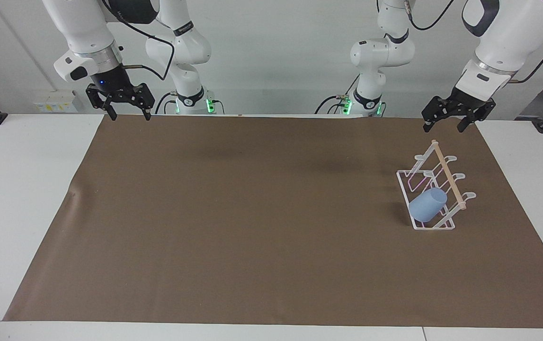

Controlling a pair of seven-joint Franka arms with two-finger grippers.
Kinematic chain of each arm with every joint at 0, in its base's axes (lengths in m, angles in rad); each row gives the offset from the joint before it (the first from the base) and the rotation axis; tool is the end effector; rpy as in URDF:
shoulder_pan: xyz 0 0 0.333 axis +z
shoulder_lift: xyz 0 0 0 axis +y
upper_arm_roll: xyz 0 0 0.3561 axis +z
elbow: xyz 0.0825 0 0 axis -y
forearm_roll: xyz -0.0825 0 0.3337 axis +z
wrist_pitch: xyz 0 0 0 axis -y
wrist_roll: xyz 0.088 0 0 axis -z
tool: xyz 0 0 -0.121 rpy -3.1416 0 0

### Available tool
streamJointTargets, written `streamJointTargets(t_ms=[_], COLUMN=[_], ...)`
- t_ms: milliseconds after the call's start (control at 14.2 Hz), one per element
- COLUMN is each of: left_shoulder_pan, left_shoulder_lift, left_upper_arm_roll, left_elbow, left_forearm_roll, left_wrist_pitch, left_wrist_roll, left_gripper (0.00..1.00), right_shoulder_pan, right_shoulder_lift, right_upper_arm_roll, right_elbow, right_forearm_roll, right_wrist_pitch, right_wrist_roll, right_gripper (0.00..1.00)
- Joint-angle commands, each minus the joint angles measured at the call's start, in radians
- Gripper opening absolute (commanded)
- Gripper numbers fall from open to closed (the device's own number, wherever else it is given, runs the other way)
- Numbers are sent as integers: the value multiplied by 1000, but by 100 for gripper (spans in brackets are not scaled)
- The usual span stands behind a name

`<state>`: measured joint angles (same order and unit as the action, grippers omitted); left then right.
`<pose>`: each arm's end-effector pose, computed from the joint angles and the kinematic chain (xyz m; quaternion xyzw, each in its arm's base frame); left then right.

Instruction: Hang cup on cup holder

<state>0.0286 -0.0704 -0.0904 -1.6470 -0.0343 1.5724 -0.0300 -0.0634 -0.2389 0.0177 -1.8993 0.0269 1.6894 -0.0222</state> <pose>0.4777 -0.0356 0.6531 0.9998 -0.0157 -0.0029 0.0139 0.4269 -0.0155 0.6324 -0.9997 0.0134 -0.0149 0.0108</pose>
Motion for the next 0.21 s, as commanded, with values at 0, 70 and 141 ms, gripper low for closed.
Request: streamJointTargets(t_ms=[0,70,141], left_shoulder_pan=[-16,-16,-15], left_shoulder_lift=[-22,-23,-29], left_upper_arm_roll=[12,12,12], left_elbow=[4,4,-2], left_forearm_roll=[-13,-13,-13], left_wrist_pitch=[-18,-20,-18], left_wrist_roll=[13,13,15], left_gripper=[100,100,100], right_shoulder_pan=[-9,-9,-9], right_shoulder_lift=[-11,-11,-11], right_upper_arm_roll=[2,2,2], right_elbow=[-3,-3,-3], right_forearm_roll=[14,14,14], right_wrist_pitch=[-4,-4,-4], right_wrist_roll=[-13,-13,-13], right_gripper=[100,100,100])
